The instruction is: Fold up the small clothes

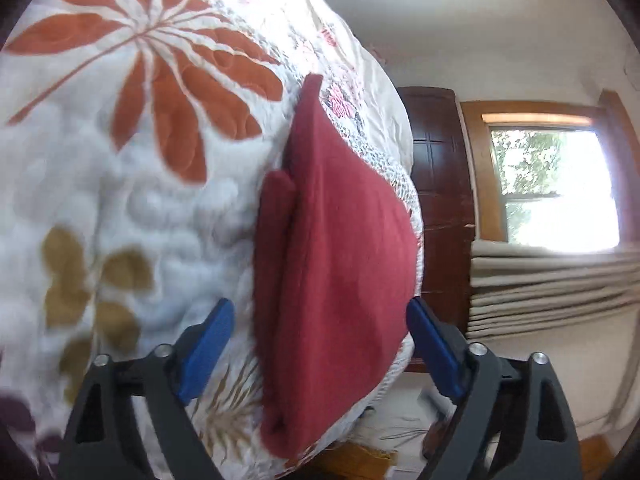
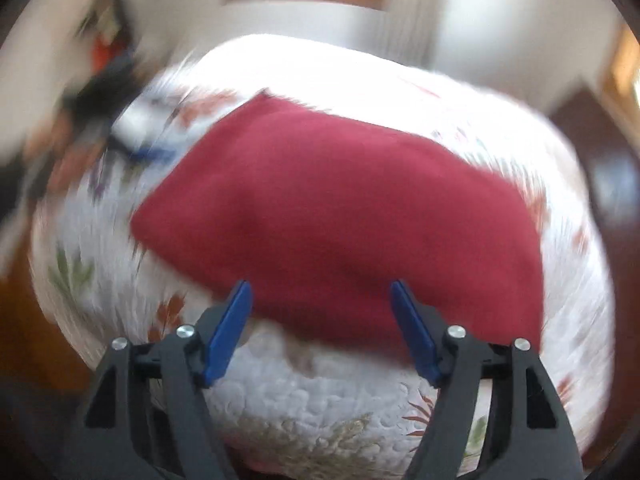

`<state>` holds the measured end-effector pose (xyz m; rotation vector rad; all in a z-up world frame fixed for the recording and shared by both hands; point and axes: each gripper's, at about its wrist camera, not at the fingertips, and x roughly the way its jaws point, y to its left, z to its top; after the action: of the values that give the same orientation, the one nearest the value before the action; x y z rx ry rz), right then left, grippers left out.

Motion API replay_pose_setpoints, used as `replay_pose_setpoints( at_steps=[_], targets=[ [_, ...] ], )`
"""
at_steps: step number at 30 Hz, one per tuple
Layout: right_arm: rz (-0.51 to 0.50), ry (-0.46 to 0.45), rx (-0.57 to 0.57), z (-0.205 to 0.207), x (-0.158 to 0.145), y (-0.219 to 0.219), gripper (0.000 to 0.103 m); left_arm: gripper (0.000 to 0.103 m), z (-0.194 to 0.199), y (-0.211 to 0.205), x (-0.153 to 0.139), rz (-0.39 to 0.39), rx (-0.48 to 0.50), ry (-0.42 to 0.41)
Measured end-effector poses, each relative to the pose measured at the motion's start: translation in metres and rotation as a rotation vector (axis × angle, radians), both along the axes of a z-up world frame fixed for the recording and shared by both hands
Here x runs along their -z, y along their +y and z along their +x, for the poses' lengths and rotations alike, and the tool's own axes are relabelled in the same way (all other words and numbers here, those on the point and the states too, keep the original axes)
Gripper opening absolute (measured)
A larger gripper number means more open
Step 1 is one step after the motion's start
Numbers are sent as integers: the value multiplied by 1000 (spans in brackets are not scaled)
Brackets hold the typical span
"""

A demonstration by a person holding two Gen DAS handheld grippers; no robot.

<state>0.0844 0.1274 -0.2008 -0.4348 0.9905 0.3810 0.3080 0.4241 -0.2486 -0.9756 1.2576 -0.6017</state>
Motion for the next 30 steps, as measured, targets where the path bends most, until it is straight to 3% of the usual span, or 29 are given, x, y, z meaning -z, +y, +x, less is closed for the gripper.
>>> replay_pose_setpoints(
  at_steps=[5, 10, 18, 23, 28, 29, 30],
  targets=[
    [-297, -140, -234, -35, 35, 89, 77, 89, 32, -11, 22, -69, 17, 102],
    [-448, -236, -342, -40, 69, 137, 79, 90, 43, -33, 34, -66, 85, 141],
    [-522, -245, -386, -21, 109, 172, 79, 95, 75, -65, 37, -96, 136, 186],
    [-530, -300, -378, -5, 117, 169, 84, 95, 88, -88, 32, -135, 201, 164],
    [-537, -343, -414, 3, 123, 172, 83, 93, 103, -84, 42, -213, 161, 190],
    [-515, -333, -409, 4, 121, 170, 80, 86, 104, -84, 43, -214, 164, 186],
    [-494, -319, -394, 8, 119, 168, 78, 66, 103, -84, 43, -206, 167, 180]
  ],
)
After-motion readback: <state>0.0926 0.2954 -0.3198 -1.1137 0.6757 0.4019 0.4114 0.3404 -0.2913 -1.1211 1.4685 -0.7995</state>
